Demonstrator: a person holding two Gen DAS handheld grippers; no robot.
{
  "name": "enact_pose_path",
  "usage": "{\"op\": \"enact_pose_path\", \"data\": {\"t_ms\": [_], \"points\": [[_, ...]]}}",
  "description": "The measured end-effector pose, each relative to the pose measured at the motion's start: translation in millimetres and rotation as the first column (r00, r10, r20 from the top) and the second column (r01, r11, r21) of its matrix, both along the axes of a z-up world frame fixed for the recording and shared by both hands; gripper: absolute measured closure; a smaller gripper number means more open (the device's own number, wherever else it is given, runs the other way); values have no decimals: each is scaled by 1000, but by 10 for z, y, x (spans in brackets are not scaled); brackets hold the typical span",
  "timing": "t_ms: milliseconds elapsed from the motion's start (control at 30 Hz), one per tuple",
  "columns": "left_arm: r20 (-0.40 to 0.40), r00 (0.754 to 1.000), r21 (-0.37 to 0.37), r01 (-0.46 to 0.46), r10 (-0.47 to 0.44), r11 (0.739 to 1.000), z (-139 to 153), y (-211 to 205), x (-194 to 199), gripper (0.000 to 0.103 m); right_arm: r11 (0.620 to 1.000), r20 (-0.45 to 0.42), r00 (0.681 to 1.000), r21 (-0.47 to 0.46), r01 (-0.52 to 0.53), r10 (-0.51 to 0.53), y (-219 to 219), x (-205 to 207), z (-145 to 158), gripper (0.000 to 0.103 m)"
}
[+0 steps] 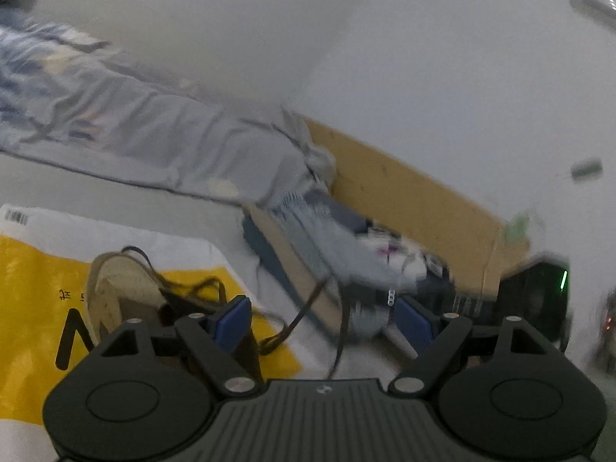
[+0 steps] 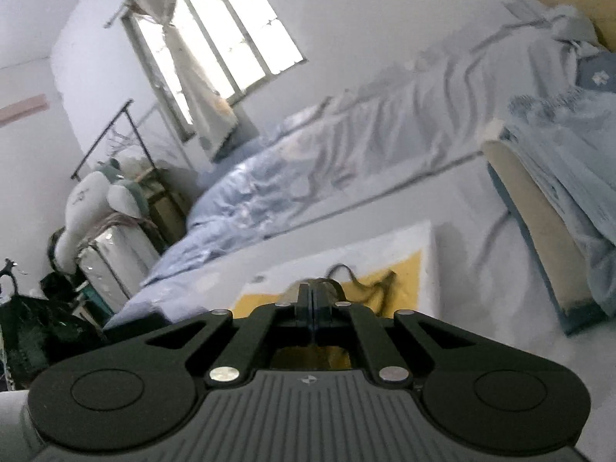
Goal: Lace up shoes with both hands
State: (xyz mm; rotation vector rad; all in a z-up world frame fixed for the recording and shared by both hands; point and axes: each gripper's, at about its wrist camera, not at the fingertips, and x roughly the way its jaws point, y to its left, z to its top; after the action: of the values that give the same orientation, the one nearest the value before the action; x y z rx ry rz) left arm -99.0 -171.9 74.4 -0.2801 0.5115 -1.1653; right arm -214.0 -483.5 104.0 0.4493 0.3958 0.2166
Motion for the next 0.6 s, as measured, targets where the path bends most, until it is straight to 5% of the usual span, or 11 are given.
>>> {"op": "enact_pose_path", "data": {"t_ms": [333,467,600], "points": [[72,993,83,86,-92,993,-94,-120,-160,51,993,70,991,-35,-109,111,336,-18,194,102],[66,994,84,84,-90,993,-122,-120,-136,72,990,63,988,-36,-140,142,404,9,195,102],[59,994,74,91,-96,993,-116,-119,-128,79,986,58,985,-42,-161,163,449,30,180,102]]}}
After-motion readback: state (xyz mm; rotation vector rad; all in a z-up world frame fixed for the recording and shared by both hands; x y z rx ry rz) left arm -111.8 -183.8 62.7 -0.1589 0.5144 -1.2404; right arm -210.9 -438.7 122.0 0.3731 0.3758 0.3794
